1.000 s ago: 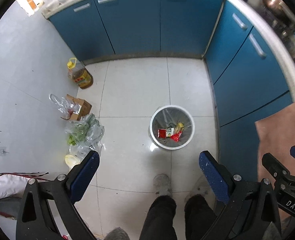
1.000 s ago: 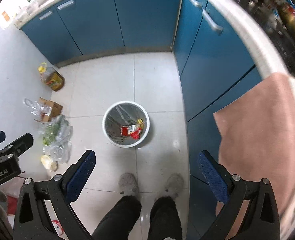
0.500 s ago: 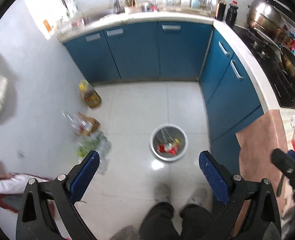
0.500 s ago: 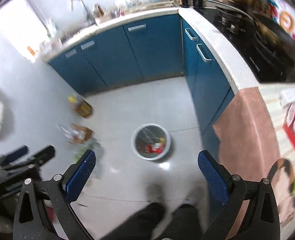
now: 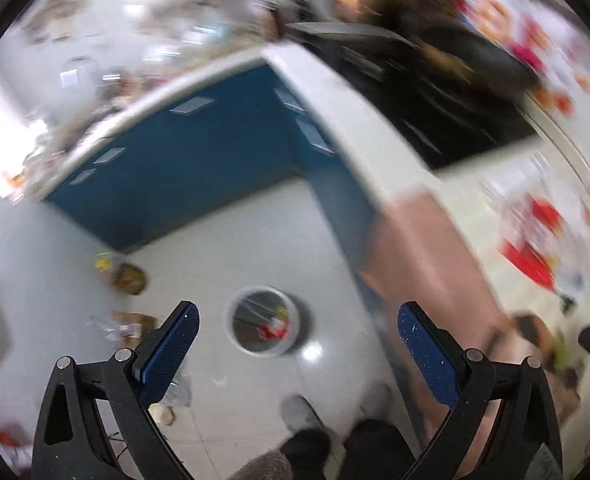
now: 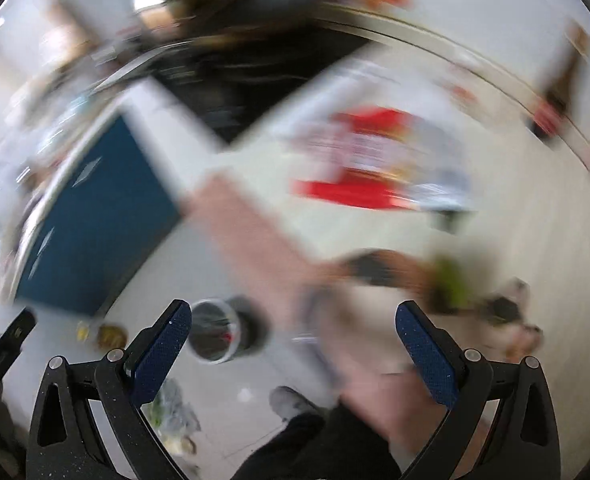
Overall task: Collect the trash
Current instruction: 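Swing both tools back to the counter toward the green scraps, then grasp a green stem with left tool while right tool grasps the green pepper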
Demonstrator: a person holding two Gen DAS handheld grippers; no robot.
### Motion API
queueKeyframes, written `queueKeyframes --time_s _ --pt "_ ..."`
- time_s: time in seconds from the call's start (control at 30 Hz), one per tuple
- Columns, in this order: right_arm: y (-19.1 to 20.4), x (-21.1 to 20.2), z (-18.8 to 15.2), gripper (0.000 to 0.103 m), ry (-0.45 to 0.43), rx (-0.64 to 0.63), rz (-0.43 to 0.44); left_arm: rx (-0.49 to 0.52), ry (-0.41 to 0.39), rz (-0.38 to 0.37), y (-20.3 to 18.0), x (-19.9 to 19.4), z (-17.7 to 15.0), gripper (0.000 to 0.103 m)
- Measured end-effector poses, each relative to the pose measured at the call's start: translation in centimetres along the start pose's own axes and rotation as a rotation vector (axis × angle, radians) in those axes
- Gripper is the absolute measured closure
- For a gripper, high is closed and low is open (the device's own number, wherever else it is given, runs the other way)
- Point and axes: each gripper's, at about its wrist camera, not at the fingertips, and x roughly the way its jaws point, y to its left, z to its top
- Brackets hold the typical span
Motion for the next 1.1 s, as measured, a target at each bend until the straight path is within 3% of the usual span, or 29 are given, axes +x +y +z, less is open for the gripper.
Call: queueKeyframes --time_s 0.07,0.17,0.23,0.37,0.47,0.5,0.53,0.57,0.6,0.63,0.73,0.87,0.97,1.1 --pt "-6.0 0.9 1.4 0.004 0.011 0.121 -0.029 0.075 0.085 -0.095 -5.8 1.8 0.0 0.001" --pt "-12.4 1.9 2.9 0.032 0.017 0.223 -0.077 0.174 0.220 -0.223 -14.1 4.0 -0.8 0.002" --pt "-15.6 2.1 3.1 0.035 0.006 0.267 -0.092 0.260 0.309 -0.300 -20.0 5.3 -2.0 0.002" --pt "-20.8 2.5 2.8 0.035 0.000 0.352 -0.127 0.310 0.445 -0.387 -27.8 7.2 -3.7 0.004" --pt "-23.9 2.8 2.5 0.035 0.008 0.400 -0.140 0.340 0.505 -0.422 -31.6 8.3 -4.7 0.023" --pt "-24.8 2.9 2.4 0.035 0.015 0.405 -0.140 0.368 0.506 -0.420 -32.7 8.4 -4.9 0.037" --pt "-25.3 3.0 2.2 0.035 0.022 0.402 -0.145 0.406 0.483 -0.396 -33.6 8.2 -5.0 0.041" --pt "-25.9 3.2 2.1 0.035 0.024 0.399 -0.155 0.435 0.456 -0.383 -34.2 8.0 -5.0 0.052" --pt "-26.3 3.3 2.2 0.035 0.027 0.395 -0.159 0.471 0.427 -0.362 -34.6 7.6 -5.0 0.080" --pt "-26.5 3.5 2.1 0.035 0.036 0.389 -0.157 0.503 0.413 -0.341 -34.8 7.5 -5.0 0.090" --pt "-26.4 4.0 2.6 0.035 0.054 0.372 -0.112 0.518 0.403 -0.308 -33.1 7.8 -4.4 0.098" --pt "-22.7 5.6 4.0 0.035 0.050 0.253 -0.028 0.458 0.327 -0.178 -28.6 8.9 -2.0 0.099" --pt "-19.4 6.8 5.0 0.035 0.039 0.186 0.030 0.351 0.344 -0.155 -25.7 10.2 0.1 0.099" --pt "-14.2 9.1 6.5 0.035 0.024 0.110 0.075 0.292 0.342 -0.144 -24.9 10.8 1.5 0.099"
